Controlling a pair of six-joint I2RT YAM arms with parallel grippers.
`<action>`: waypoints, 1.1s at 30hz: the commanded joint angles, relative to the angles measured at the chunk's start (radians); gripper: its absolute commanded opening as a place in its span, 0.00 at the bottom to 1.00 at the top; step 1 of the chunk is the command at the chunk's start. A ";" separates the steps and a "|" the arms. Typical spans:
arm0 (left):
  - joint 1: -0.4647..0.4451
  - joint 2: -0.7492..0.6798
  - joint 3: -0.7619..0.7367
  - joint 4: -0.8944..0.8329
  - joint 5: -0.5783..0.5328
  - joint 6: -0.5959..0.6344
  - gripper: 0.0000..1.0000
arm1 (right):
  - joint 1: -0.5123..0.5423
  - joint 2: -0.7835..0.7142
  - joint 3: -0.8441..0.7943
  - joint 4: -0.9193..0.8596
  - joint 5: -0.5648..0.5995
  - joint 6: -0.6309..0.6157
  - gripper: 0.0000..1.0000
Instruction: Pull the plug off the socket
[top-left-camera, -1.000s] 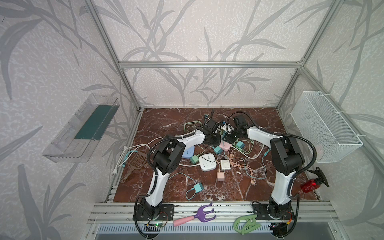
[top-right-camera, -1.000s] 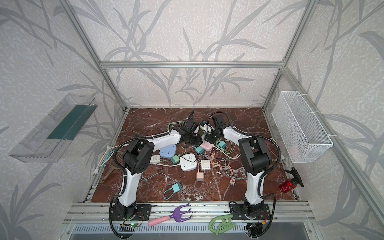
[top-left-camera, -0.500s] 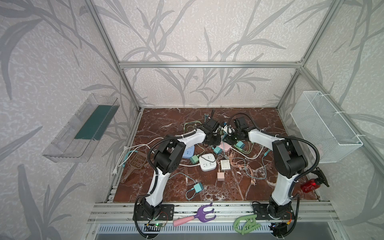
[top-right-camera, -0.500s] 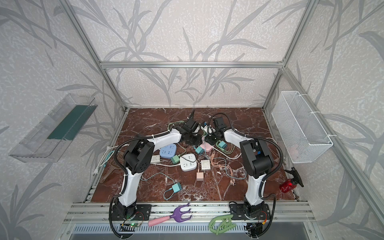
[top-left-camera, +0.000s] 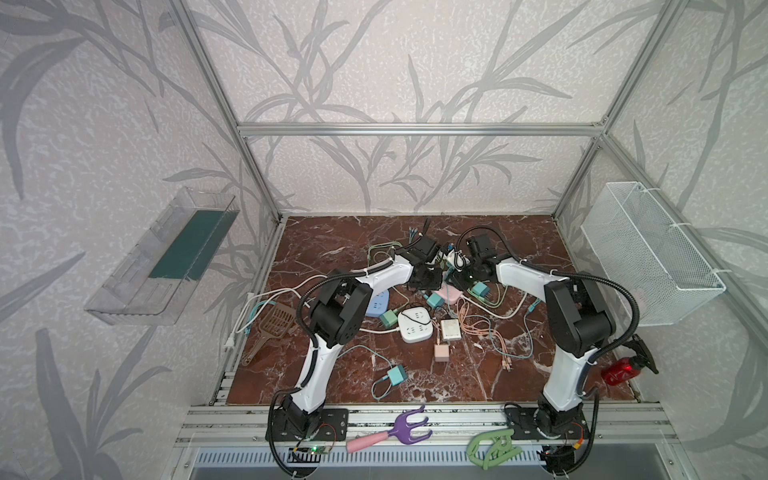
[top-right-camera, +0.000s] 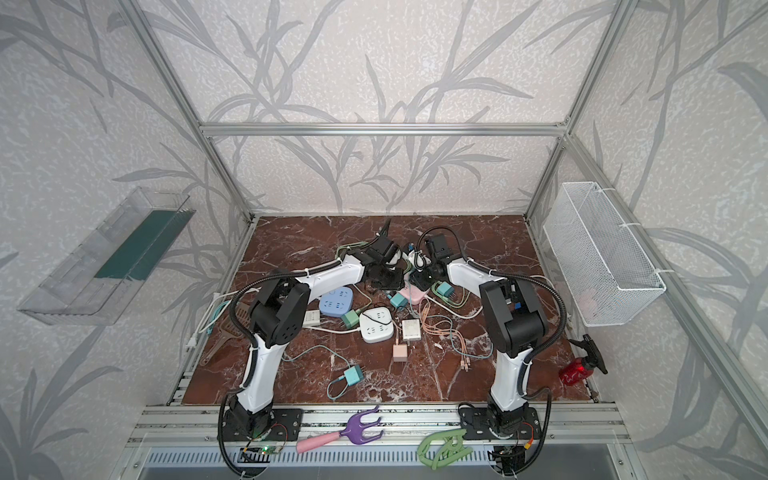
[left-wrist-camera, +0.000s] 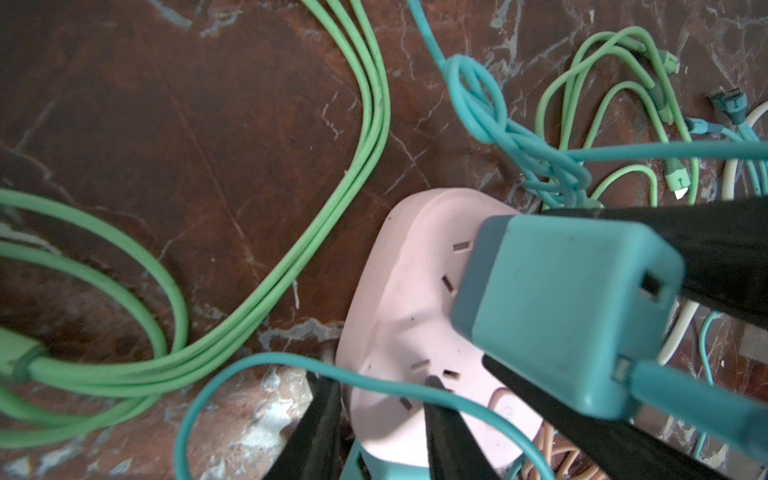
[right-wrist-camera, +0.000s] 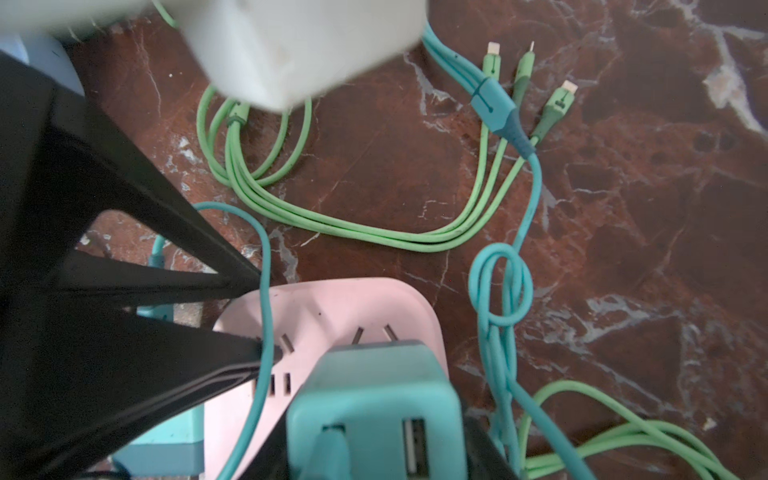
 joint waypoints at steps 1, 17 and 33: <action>0.003 0.075 0.003 -0.126 -0.026 0.011 0.35 | 0.033 -0.053 0.019 -0.004 0.016 -0.019 0.25; 0.000 0.087 0.023 -0.170 -0.048 0.013 0.35 | 0.024 -0.063 0.037 0.012 0.039 0.030 0.25; -0.003 0.094 0.030 -0.180 -0.043 0.013 0.35 | 0.023 -0.082 0.032 -0.014 0.089 0.013 0.24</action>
